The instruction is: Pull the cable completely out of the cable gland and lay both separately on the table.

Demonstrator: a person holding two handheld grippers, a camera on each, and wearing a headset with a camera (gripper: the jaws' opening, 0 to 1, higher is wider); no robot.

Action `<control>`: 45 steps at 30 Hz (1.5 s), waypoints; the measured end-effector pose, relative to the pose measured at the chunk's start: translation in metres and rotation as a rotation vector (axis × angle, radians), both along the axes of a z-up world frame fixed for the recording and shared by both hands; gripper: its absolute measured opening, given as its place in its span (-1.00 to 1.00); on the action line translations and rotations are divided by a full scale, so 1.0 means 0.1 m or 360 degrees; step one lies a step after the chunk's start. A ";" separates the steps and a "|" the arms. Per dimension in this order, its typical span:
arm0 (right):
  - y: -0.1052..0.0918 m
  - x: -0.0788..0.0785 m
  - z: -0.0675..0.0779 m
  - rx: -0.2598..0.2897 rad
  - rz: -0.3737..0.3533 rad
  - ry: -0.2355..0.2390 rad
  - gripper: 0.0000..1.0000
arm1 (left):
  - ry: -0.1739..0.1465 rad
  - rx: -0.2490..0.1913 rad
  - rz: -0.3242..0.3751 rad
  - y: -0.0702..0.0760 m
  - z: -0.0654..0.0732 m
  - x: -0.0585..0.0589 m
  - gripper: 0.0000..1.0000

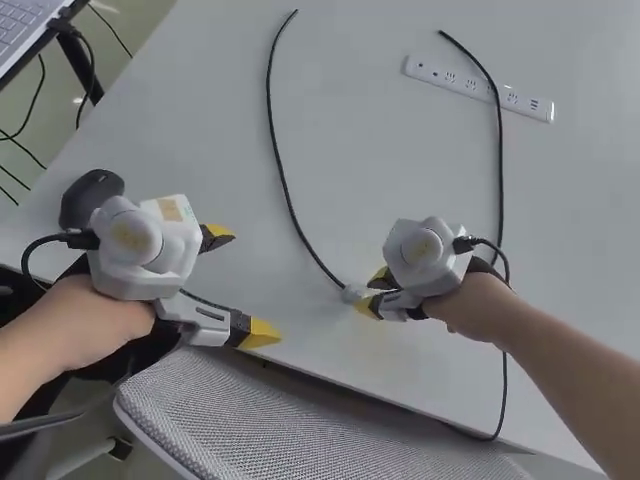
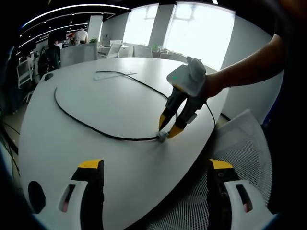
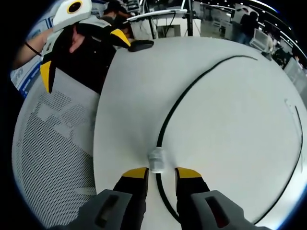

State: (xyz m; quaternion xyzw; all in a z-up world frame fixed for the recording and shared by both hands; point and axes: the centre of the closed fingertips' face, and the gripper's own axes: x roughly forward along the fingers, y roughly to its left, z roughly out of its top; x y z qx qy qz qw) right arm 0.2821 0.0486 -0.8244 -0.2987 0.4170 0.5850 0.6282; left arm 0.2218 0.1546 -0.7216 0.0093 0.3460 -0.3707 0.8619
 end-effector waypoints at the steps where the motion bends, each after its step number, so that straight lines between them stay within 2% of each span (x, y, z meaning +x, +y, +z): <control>1: -0.01 -0.01 0.00 -0.0008 -0.0010 0.0013 -0.67 | -0.0004 0.0001 -0.0001 0.00 0.01 0.01 0.77; 8: 0.04 -0.02 0.00 0.0003 0.0003 -0.0004 -0.73 | -0.0007 0.0007 -0.0002 0.00 0.01 0.03 0.76; 10: 0.04 -0.04 -0.01 -0.0001 0.0025 -0.0011 -0.81 | -0.0002 0.0010 -0.0009 -0.01 0.00 0.01 0.75; 20: 0.01 -0.01 -0.01 -0.0028 0.0025 -0.0068 -0.83 | 0.0015 0.0027 -0.0056 -0.08 -0.02 -0.08 0.72; 23: 0.01 -0.01 0.02 -0.0018 -0.0008 -0.0053 -0.84 | 0.0009 0.0027 -0.0070 -0.11 0.01 -0.10 0.72; 33: -0.03 -0.04 0.17 -0.0006 -0.0044 -0.0005 -0.85 | -0.0032 0.0025 -0.0101 -0.14 0.12 -0.04 0.71; 39: -0.03 -0.11 0.34 0.0011 -0.0057 0.0036 -0.86 | -0.0044 0.0028 -0.0142 -0.20 0.16 -0.02 0.71; 45: -0.03 -0.14 0.51 0.0044 -0.0094 0.0080 -0.86 | -0.0070 0.0004 -0.0179 -0.28 0.23 0.05 0.71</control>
